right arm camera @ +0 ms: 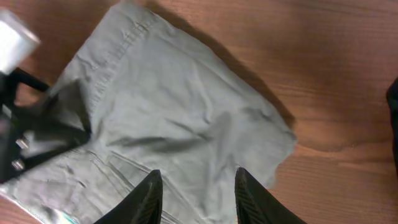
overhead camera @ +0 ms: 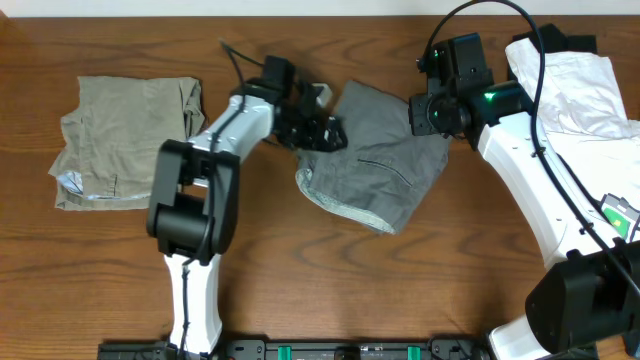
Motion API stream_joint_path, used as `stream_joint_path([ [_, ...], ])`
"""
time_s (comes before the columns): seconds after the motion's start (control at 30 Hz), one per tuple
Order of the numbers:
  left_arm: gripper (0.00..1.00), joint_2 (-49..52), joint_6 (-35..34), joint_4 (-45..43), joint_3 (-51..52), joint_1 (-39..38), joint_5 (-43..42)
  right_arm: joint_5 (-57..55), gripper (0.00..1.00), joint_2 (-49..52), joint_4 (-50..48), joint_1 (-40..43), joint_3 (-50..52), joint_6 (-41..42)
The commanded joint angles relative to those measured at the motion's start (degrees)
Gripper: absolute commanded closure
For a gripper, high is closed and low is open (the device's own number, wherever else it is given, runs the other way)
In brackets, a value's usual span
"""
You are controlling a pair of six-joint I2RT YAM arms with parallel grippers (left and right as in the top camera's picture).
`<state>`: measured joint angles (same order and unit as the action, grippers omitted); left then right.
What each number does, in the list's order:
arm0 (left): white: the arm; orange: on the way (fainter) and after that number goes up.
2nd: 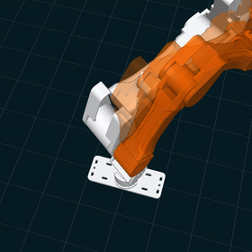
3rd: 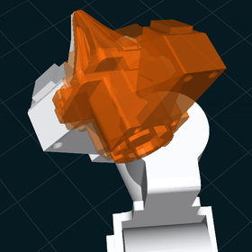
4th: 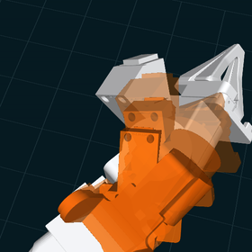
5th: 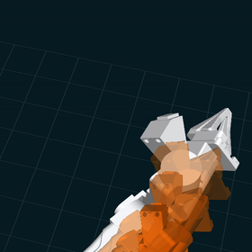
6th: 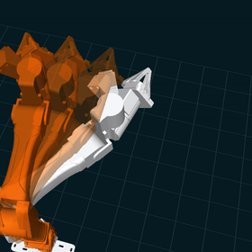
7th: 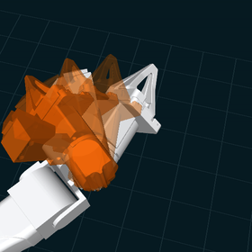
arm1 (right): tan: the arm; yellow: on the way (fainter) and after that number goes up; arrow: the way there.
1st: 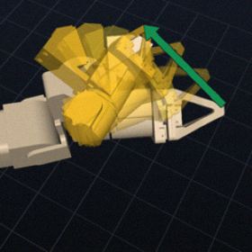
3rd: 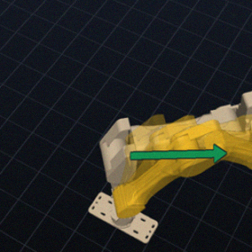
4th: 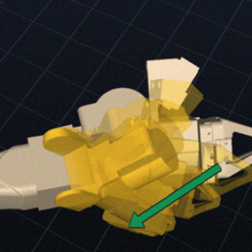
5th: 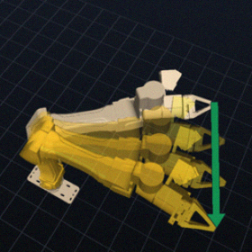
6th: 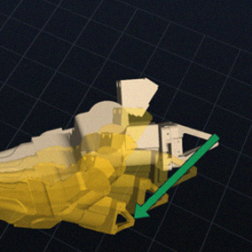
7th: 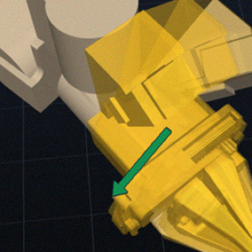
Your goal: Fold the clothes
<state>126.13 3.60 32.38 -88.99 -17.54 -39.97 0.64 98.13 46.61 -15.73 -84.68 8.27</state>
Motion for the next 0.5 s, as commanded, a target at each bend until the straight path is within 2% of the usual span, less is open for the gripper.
stream_joint_path([
  [0.0, 0.21, 4.3, 3.4, 2.1, 1.7, -4.7, 1.4, 0.2, 0.63, 0.3, 0.0, -0.5, 0.0, -0.6],
  [0.1, 0.47, 4.3, 3.9, 1.8, 1.7, -6.3, 2.1, 0.2, 0.64, 0.3, 0.4, -0.5, 0.0, -0.6],
  [0.17, 0.75, 4.3, 4.4, 1.8, 1.7, -6.4, 2.1, 0.2, 0.63, 0.3, 0.7, -0.5, 0.0, -0.6],
  [0.23, 0.89, 4.2, 4.3, 1.9, 1.7, -5.7, 2.1, 0.2, 0.64, 0.3, 0.9, -0.5, 0.0, -0.6],
  [0.3, 0.94, 3.7, 4.3, 2.4, 1.7, -4.7, 2.1, 0.2, 0.64, 0.3, 0.8, -0.4, 0.0, -0.6],
  [0.37, 0.94, 2.5, 4.3, 3.1, 1.7, -3.3, 2.4, -0.6, 0.64, 0.3, 0.9, -0.3, 0.0, -0.6],
  [0.47, 0.94, -1.2, 4.3, 4.6, 1.7, -0.5, 8.2, -0.9, 0.64, 0.3, 1.3, -0.1, 0.0, -0.6],
])
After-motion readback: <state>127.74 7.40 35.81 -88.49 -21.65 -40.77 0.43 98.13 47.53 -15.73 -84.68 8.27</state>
